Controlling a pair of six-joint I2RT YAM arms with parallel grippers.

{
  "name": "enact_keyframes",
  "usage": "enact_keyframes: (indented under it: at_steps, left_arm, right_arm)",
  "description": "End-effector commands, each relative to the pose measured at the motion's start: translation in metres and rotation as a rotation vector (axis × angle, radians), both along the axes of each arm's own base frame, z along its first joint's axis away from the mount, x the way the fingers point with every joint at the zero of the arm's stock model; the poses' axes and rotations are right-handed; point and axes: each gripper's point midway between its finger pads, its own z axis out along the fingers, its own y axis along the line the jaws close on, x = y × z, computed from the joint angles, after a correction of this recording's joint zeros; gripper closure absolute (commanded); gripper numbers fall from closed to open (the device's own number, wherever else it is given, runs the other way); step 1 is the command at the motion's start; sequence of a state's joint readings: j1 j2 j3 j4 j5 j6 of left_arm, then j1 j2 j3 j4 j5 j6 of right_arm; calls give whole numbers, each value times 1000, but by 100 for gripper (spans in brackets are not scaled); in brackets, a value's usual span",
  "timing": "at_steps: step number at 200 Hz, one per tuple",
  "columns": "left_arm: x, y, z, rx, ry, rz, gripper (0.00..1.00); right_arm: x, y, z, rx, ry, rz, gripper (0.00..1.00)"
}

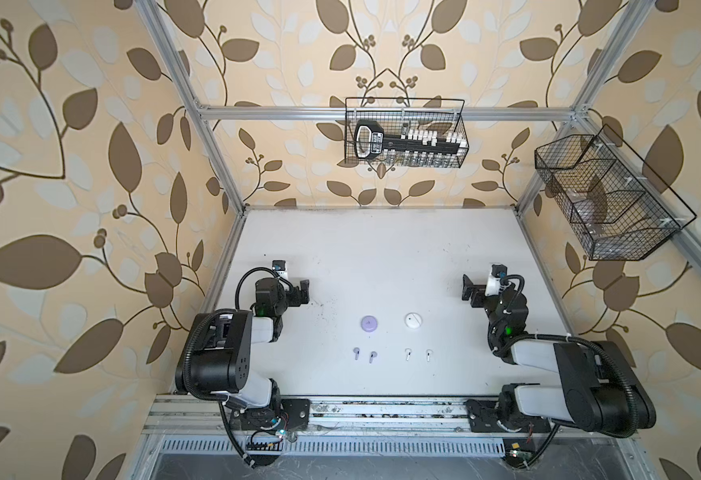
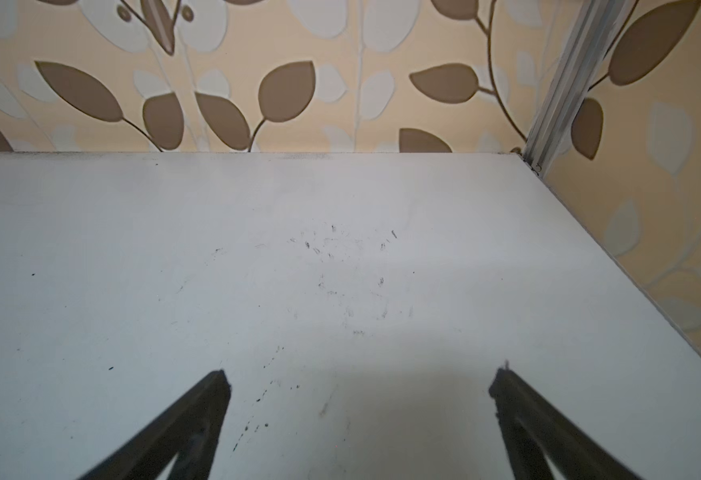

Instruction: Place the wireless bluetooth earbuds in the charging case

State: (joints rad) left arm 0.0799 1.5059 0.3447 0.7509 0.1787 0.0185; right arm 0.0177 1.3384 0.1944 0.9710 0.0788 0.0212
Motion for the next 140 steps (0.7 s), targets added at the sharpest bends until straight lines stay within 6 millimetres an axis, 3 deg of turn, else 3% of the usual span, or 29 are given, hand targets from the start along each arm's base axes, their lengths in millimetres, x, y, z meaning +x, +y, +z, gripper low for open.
enact_keyframes:
  at_steps: [1, 140]
  left_arm:
    - [9, 4, 18, 8, -54, 3, 1]
    - [9, 3, 18, 7, -55, 4, 1]
  right_arm:
    - [-1, 0, 2, -21, -12, -4, 0]
    - [-1, -1, 2, -21, -12, -5, 0]
